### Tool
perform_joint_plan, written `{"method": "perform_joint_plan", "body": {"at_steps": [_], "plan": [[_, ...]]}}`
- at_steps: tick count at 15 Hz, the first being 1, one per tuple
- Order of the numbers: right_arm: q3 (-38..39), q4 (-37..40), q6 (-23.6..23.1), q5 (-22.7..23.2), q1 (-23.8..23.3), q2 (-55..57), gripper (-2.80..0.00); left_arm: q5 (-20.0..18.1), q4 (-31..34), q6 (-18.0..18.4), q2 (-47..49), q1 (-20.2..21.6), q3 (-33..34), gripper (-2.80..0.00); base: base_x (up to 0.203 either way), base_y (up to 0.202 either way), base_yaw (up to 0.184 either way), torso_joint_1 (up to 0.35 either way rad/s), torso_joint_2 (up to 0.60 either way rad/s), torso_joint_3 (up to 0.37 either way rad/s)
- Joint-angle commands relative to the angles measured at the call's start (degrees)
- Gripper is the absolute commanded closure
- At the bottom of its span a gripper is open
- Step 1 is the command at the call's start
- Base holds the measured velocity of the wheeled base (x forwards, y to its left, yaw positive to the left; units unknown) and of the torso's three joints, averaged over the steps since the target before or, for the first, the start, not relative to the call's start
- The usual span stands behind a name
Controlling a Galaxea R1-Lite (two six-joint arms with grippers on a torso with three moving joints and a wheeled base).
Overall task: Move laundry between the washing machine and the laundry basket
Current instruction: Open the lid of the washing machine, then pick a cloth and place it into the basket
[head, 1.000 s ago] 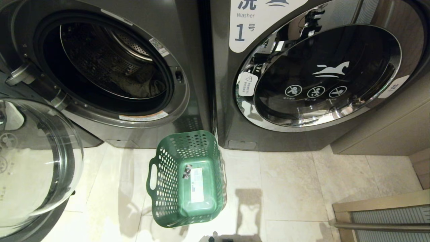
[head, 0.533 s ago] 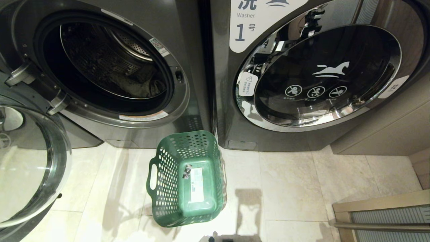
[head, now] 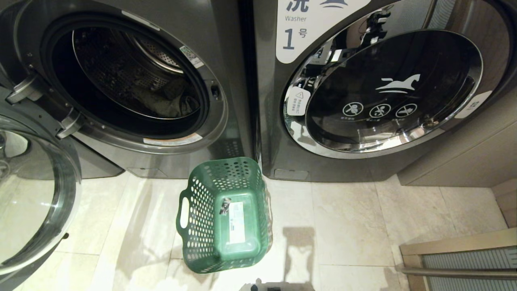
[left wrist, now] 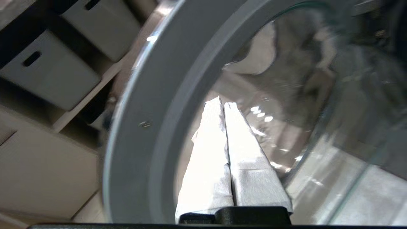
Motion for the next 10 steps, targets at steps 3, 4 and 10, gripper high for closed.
{"method": "perform_joint_plan", "body": {"at_steps": [3,4,10], "plan": [[0.0,-0.01,-0.05,0.03,0.01,0.06,0.0,0.35,-0.17,-1.39,-7.6,-13.35,2.92,0.0,0.0,0.0,0.0,0.0,0.0,0.0],[0.0,-0.01,-0.05,0.03,0.01,0.06,0.0,0.69,0.07,-1.47,-8.96,-18.97,3.92,0.0,0.0,0.0,0.0,0.0,0.0,0.0],[0.0,-0.01,-0.05,0.03,0.01,0.06,0.0,4.99,3.47,-1.65,-15.61,-41.98,6.3,0.0,0.0,0.0,0.0,0.0,0.0,0.0]]}}
